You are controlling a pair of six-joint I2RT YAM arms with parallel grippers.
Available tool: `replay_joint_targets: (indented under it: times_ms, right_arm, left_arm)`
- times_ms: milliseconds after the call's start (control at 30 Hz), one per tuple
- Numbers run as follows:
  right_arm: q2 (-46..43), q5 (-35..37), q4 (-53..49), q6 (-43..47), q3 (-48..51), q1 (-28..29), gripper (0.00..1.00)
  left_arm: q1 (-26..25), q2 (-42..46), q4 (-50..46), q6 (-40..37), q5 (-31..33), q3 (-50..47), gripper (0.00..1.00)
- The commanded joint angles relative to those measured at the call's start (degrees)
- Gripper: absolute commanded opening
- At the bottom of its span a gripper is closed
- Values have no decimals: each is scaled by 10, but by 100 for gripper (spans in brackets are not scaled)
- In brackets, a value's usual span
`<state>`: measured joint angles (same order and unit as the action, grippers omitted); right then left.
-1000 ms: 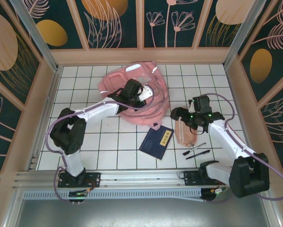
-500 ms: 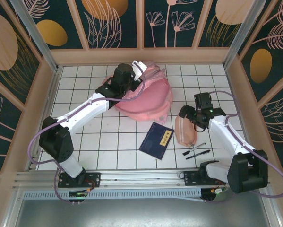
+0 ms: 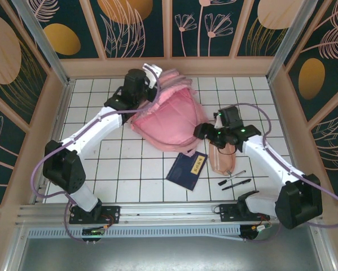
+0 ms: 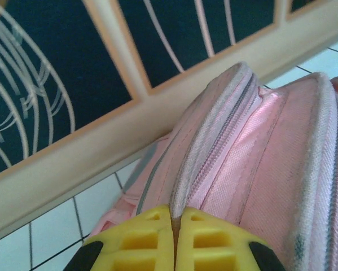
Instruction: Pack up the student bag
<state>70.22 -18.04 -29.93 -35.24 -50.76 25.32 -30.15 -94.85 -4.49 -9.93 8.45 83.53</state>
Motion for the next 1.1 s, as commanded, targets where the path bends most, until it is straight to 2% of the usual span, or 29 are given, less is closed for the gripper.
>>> replay_joint_targets:
  times_ms: [0,133,200,233,300,333,367,433,467,533,567,600,633,700,767,833,900,967,1067]
  right_arm:
    - [-24,72,-66,-108,57,85,79]
    - [-103,97,-61,-225,163,190,78]
    - [-117,112,-66,-250,193,203,75]
    - [-118,107,-54,-250,204,205,72]
    - [-105,74,16,-222,222,210,70]
    - [-90,42,64,-195,229,211,70]
    - [-70,22,92,-171,231,209,68]
    - [-27,29,91,-142,214,208,60]
    - [-9,33,87,-128,206,207,57]
    - [11,27,94,-113,204,207,52]
    - [18,15,111,-109,211,207,48]
    - [22,4,127,-107,217,207,43]
    - [27,-12,149,-103,222,208,37]
    - [35,-37,178,-87,224,206,34]
    - [43,-47,186,-63,213,202,32]
    - [53,-69,197,-31,202,194,30]
    - [63,-76,192,-13,192,178,32]
    - [68,-81,164,-1,177,157,46]
    - [47,-69,123,4,172,128,50]
  left_arm:
    - [16,28,61,10,-1,27,0]
    - [30,7,30,-100,-66,20,0]
    - [49,-4,26,-101,-107,6,0]
    - [60,-9,29,-108,-146,-7,0]
    - [70,-11,56,-95,-171,-36,1]
    - [71,-9,68,-70,-159,-46,11]
    - [73,-4,70,-34,-144,-51,16]
    - [75,12,45,27,-117,-50,26]
    - [75,26,24,53,-97,-51,37]
    - [75,61,-4,146,-80,-76,49]
    - [75,85,-13,202,-126,-102,51]
    - [75,105,-20,232,-199,-128,57]
    - [71,129,-21,272,-276,-164,79]
    - [42,174,-10,348,-356,-236,82]
    - [-3,206,-19,360,-394,-290,84]
    - [-32,218,-28,372,-395,-337,84]
    - [-39,203,-22,412,-410,-374,81]
    - [-67,180,-20,425,-400,-396,79]
    - [-117,128,-1,433,-372,-393,81]
